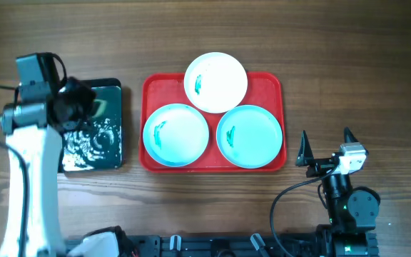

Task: Clean dirty plates on tray and stack at the side
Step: 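Carry the sponge with the left gripper onto the left light-blue plate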

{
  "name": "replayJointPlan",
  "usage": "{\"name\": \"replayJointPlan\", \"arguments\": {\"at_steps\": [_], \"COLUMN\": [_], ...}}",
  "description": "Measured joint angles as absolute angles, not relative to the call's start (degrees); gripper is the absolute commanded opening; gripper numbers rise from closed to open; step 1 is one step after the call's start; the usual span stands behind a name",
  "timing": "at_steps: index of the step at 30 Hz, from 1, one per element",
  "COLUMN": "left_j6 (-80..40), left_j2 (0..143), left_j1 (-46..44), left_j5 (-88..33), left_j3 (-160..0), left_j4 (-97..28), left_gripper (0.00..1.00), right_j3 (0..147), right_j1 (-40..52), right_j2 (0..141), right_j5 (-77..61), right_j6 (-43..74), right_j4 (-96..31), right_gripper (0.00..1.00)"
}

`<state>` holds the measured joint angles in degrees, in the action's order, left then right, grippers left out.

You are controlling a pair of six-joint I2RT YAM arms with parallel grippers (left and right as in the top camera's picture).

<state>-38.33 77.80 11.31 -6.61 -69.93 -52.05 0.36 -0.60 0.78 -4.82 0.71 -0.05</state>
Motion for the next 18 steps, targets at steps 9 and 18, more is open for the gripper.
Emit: {"name": "replayJointPlan", "arguments": {"at_steps": [9, 18], "left_j6": [-32.2, -32.6], "left_j2": [78.3, 91.7], "left_j1": [-15.8, -22.8], "left_j5": [-14.9, -11.8], "left_j3": [-59.6, -53.5], "left_j4": [-51.6, -30.8], "left_gripper": [0.04, 0.12], "right_j3": [0.4, 0.4], "right_j1": [-0.6, -0.6], "right_j2": [0.8, 0.8], "right_j5": [-4.8, -4.8], "right_j6": [0.7, 0.7], "right_j4": [0.0, -0.1], "right_gripper": [1.00, 1.00]}}
